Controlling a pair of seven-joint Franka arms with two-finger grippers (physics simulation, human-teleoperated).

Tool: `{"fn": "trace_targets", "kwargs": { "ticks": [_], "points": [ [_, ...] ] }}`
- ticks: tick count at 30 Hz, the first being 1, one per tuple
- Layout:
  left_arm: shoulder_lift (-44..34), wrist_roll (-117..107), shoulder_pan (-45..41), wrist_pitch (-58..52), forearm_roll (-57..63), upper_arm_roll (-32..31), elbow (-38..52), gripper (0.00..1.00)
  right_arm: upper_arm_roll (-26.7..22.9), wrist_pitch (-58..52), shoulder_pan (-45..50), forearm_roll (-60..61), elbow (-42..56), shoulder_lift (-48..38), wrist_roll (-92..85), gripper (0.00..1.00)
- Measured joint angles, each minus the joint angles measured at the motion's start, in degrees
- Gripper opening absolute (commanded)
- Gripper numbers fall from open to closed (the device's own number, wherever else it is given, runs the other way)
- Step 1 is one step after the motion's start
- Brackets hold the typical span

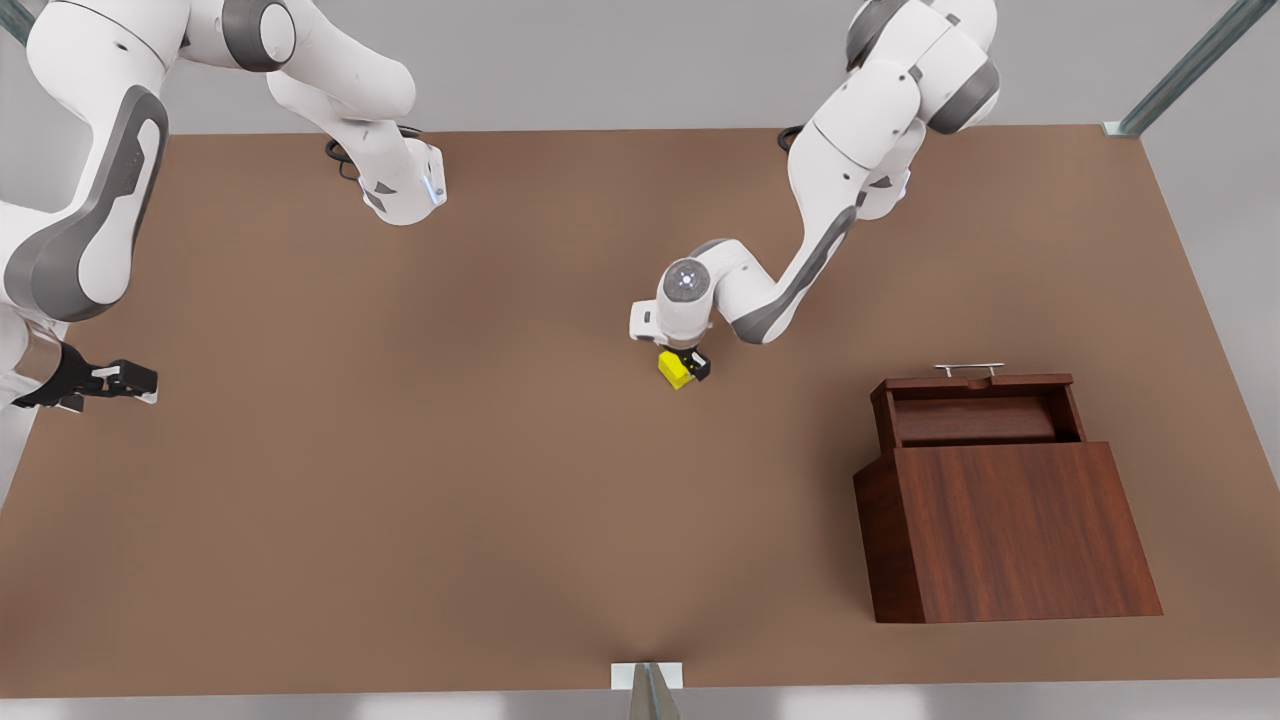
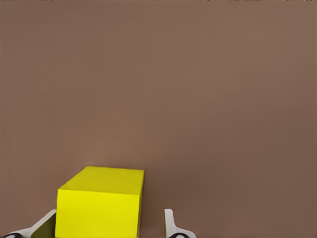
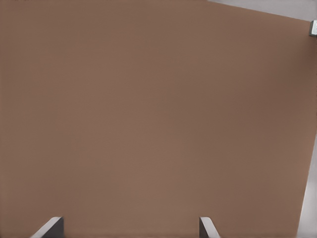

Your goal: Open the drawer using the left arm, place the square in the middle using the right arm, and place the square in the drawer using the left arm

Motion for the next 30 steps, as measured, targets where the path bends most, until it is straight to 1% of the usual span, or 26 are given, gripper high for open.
{"fn": "trace_targets", "kwargs": {
  "ticks": [4,12,14,15,17,20,23,30],
  "points": [
    [1.32,0.52,-0.01,2.26,-0.1,0.27,0.09,1.0,-0.01,-0.02,0.24,0.0,0.26,-0.13,0.0,1.0],
    [2.24,0.88,0.0,3.29,0.26,0.88,0.02,0.99,0.07,-0.02,0.2,0.0,0.0,-0.04,-0.09,1.0],
    [2.24,0.88,0.0,3.29,0.28,0.88,0.0,0.94,0.07,-0.02,0.14,0.0,0.0,-0.04,-0.09,1.0],
    [2.24,0.88,0.0,3.21,0.29,0.88,0.03,0.88,0.07,-0.02,0.16,0.0,0.0,-0.04,-0.09,1.0],
    [2.26,0.96,0.0,3.04,0.29,0.88,0.0,0.85,0.07,-0.02,0.15,0.0,0.0,-0.04,-0.09,1.0],
    [2.33,1.14,-0.03,2.73,0.3,0.96,0.0,0.84,0.07,-0.02,0.23,0.0,0.0,-0.04,-0.09,1.0],
    [2.24,1.23,0.0,2.27,0.3,0.97,0.0,0.76,0.07,-0.02,0.41,0.0,0.09,-0.2,-0.09,1.0],
    [1.27,1.3,-0.21,-0.57,0.38,0.97,0.18,0.64,0.16,-0.81,0.33,0.0,-0.18,0.05,0.0,1.0]
  ]
}}
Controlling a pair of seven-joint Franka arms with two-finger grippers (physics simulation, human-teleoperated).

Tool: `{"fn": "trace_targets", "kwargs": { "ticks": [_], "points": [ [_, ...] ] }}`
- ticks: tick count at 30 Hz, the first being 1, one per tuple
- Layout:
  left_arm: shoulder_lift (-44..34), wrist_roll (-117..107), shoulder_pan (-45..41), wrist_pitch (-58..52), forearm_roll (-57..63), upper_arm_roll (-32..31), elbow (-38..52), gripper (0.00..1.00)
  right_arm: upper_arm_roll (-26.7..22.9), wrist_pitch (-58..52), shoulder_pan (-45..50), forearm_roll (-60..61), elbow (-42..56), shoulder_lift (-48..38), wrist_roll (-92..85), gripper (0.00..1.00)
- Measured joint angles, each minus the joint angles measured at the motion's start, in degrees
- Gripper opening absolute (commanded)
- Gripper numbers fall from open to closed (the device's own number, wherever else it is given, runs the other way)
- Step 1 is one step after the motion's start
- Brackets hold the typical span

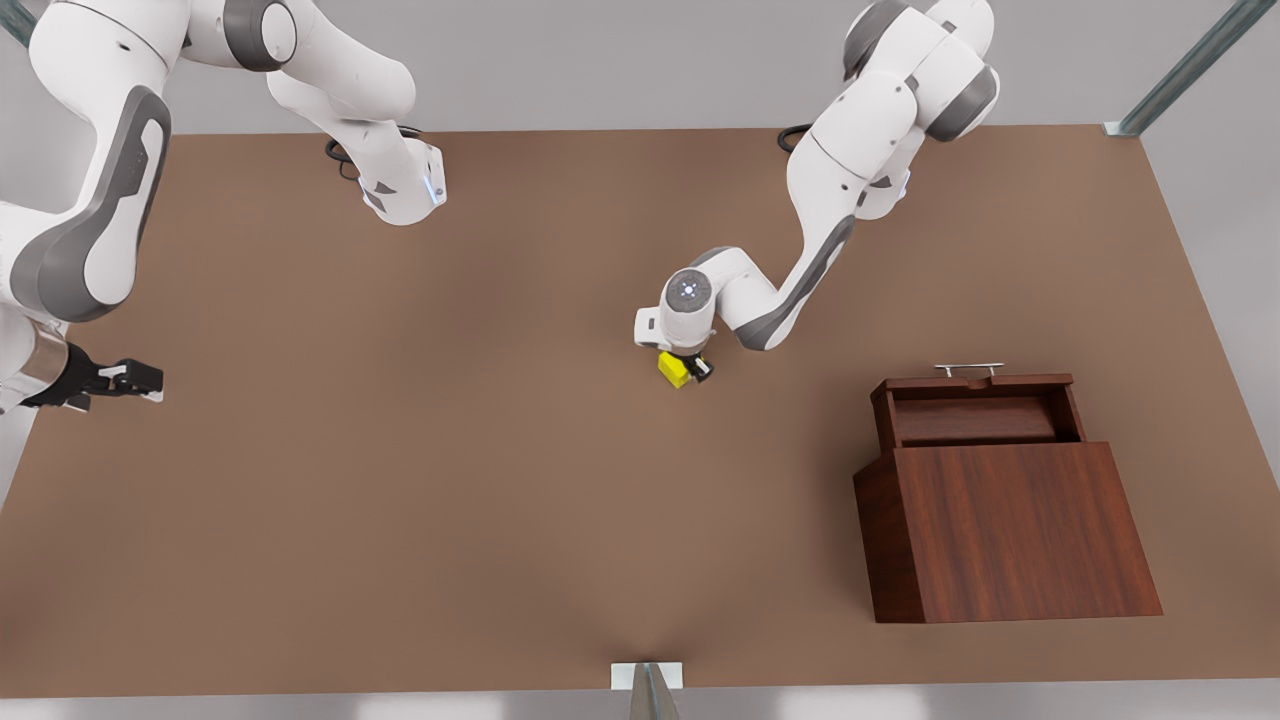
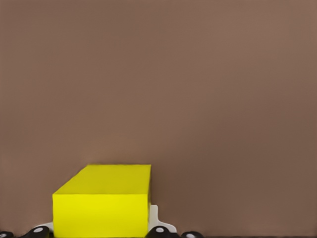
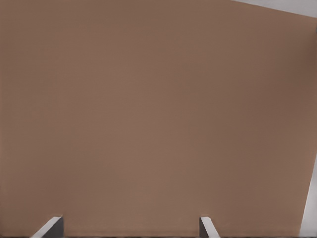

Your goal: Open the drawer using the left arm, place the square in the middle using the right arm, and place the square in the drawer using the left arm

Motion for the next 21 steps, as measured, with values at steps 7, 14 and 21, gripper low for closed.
{"fn": "trace_targets", "kwargs": {
  "ticks": [7,14,21],
  "points": [
    [-6.74,-1.11,-0.23,-10.48,0.92,0.12,0.27,0.64,0.0,0.08,0.09,0.0,0.09,0.09,0.0,1.0],
    [-16.12,-1.69,6.91,-16.21,1.24,2.19,-1.53,0.64,0.09,0.0,0.09,0.0,0.27,-0.01,0.0,1.0],
    [-26.46,-2.85,17.25,-18.79,0.83,2.18,-1.97,0.64,0.09,0.0,0.0,0.0,0.17,-0.04,0.0,1.0]
  ]
}}
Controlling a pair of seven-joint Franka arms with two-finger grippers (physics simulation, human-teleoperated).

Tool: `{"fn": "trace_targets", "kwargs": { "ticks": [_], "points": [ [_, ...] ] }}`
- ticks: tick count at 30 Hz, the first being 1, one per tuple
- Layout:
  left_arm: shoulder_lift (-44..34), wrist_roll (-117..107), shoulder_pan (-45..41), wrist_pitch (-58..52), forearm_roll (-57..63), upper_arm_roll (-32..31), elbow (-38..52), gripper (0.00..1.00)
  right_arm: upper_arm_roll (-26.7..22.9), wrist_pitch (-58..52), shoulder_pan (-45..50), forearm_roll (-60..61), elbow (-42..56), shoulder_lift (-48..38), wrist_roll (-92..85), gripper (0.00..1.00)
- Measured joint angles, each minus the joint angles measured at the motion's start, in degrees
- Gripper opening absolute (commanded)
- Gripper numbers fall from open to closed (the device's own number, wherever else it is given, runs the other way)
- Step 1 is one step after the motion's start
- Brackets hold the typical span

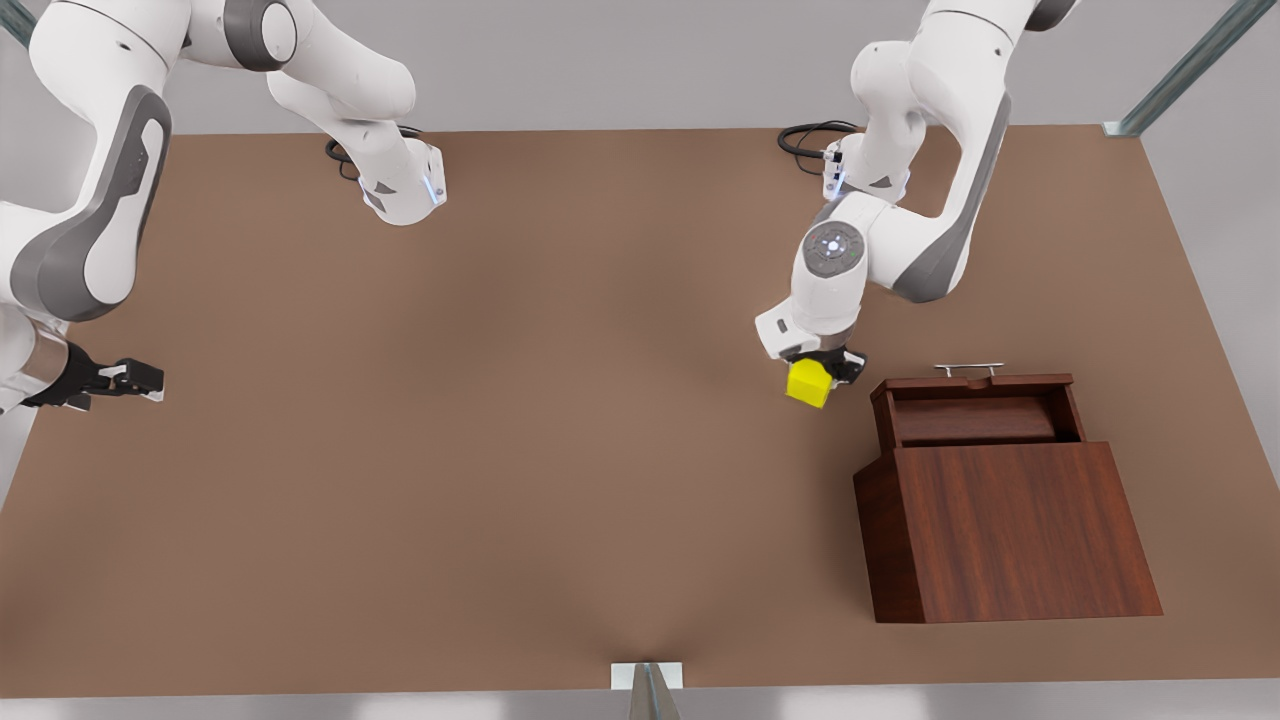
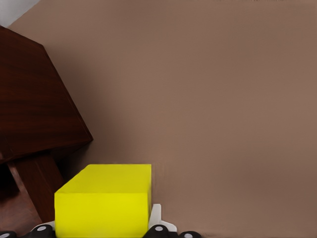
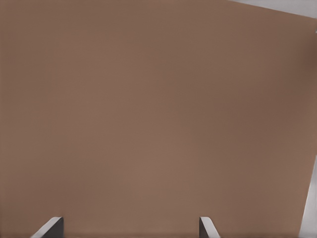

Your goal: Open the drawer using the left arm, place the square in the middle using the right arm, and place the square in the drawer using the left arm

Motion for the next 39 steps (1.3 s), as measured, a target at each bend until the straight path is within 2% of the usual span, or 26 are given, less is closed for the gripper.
{"fn": "trace_targets", "kwargs": {
  "ticks": [6,12,23,33,34,35,39],
  "points": [
    [-3.83,0.92,11.81,0.09,-0.18,0.17,0.05,0.64,0.0,0.06,0.09,0.0,0.18,-0.13,0.0,1.0],
    [-3.15,1.76,19.6,0.08,-2.96,0.2,-0.14,0.64,0.09,0.01,0.09,0.0,0.19,-0.05,0.0,1.0],
    [1.73,1.66,21.38,1.14,-4.28,1.59,1.17,0.64,0.17,-0.05,0.2,0.0,0.27,-0.22,0.0,1.0],
    [3.08,1.67,22.57,0.32,-4.34,2.37,1.18,0.64,0.18,0.09,0.18,-0.09,0.18,-0.05,0.0,1.0],
    [3.08,1.67,22.64,0.22,-4.33,2.38,1.18,0.68,0.18,0.09,0.18,-0.09,0.18,-0.05,0.0,1.0],
    [3.08,1.72,22.62,0.17,-4.35,2.38,1.18,1.0,0.19,0.05,0.19,-0.09,0.18,-0.05,0.0,1.0],
    [2.91,1.78,22.71,-0.02,-4.96,2.82,1.18,1.0,0.18,0.17,0.18,-0.09,0.18,0.08,0.0,1.0]
  ]
}}
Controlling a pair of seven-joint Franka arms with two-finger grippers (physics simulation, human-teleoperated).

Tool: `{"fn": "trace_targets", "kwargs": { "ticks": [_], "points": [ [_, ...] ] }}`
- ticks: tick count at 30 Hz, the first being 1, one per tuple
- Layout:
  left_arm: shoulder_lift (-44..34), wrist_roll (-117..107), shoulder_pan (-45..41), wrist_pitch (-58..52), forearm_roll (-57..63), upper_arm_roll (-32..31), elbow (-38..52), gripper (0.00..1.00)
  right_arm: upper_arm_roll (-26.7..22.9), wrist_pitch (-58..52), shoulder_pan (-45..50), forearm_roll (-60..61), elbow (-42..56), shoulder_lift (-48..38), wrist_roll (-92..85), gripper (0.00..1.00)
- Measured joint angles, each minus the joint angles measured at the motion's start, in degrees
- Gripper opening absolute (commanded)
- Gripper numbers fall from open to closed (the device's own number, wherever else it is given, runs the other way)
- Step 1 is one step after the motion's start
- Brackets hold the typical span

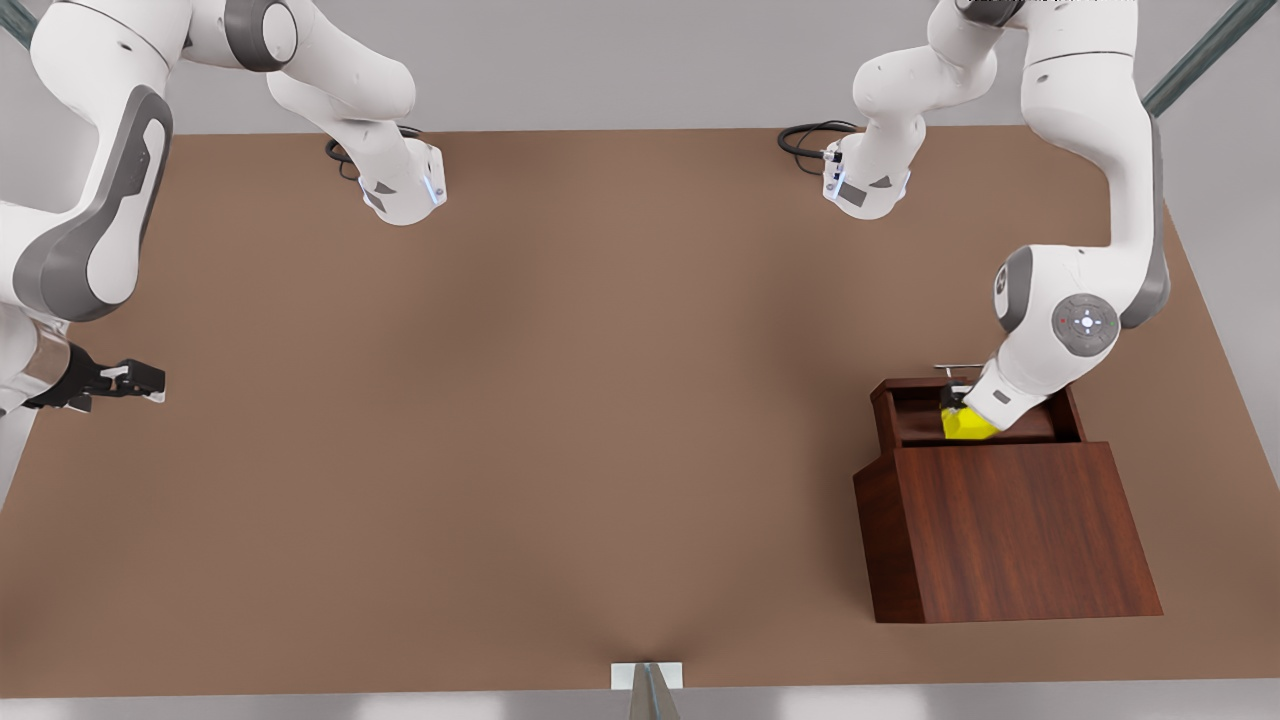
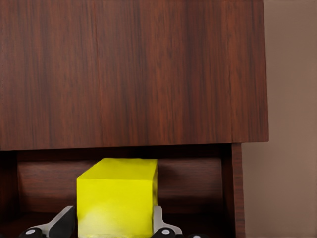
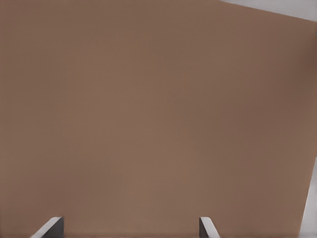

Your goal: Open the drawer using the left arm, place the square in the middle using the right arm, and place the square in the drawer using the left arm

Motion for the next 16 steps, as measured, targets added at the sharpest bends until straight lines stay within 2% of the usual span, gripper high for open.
{"fn": "trace_targets", "kwargs": {
  "ticks": [6,11,14,16],
  "points": [
    [-1.52,-0.59,0.13,-3.13,-0.37,0.26,1.18,1.0,0.0,0.01,0.06,0.0,0.08,-0.13,0.0,1.0],
    [-1.72,-0.05,-1.36,-31.1,-7.8,-4.16,23.43,1.0,0.0,0.36,0.11,0.17,0.31,-0.34,0.09,1.0],
    [-8.59,-0.14,-1.28,-33.98,-10.17,-3.55,23.33,1.0,-0.1,0.02,0.07,0.09,0.62,-0.48,0.09,1.0],
    [-10.07,-0.05,-2.86,-34.99,-10.84,-3.49,22.78,1.0,-0.02,0.1,0.06,0.0,0.63,-0.48,0.01,1.0]
  ]
}}
